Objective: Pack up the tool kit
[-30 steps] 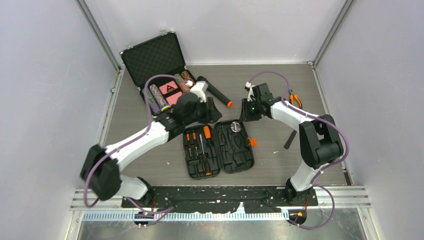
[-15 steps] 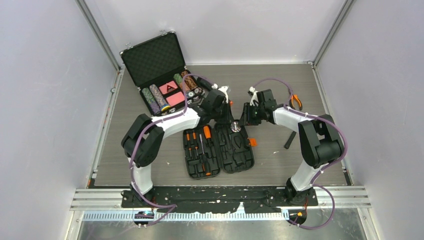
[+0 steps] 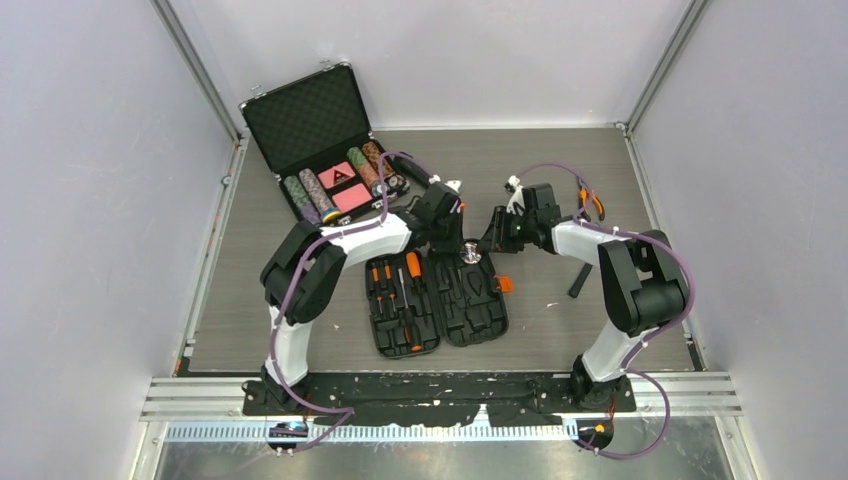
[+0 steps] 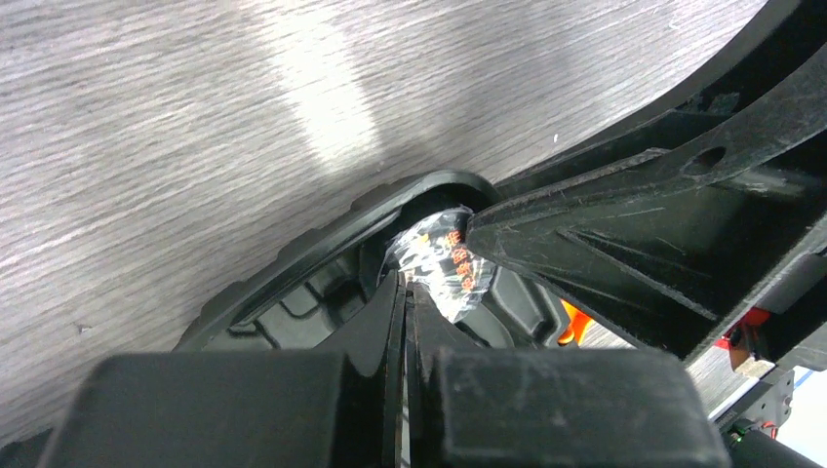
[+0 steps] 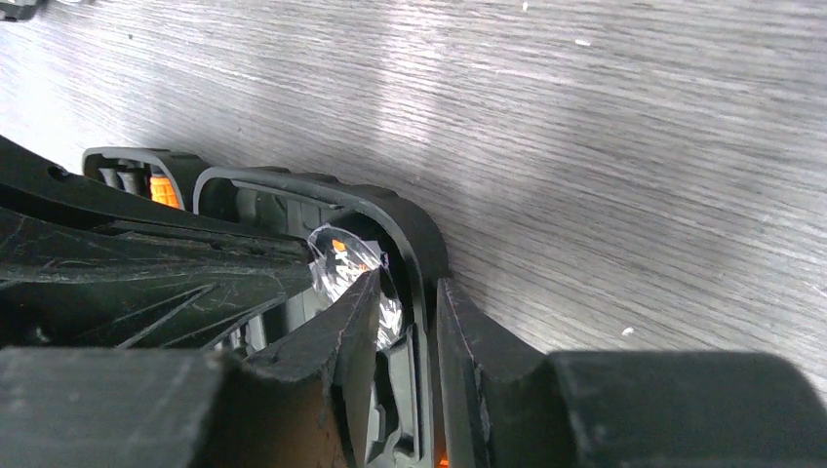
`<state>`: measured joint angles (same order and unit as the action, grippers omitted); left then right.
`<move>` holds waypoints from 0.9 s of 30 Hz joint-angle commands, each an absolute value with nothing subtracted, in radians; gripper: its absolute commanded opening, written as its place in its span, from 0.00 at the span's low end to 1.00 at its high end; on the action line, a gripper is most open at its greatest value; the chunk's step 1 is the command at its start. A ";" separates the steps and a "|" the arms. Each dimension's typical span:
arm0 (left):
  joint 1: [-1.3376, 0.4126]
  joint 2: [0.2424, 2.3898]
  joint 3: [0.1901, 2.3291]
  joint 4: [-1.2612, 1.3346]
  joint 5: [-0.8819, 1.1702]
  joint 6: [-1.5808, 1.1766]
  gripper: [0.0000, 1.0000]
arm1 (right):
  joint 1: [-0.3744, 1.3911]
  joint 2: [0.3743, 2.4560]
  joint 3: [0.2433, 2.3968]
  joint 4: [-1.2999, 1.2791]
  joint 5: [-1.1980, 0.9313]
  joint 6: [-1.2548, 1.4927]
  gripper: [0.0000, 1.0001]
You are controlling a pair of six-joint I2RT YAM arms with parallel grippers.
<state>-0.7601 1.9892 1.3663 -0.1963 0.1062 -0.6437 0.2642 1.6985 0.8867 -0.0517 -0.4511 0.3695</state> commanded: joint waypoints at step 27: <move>-0.766 1.960 1.348 -0.222 -0.030 -0.649 0.00 | 0.251 1.759 0.881 -0.139 -0.354 0.357 0.21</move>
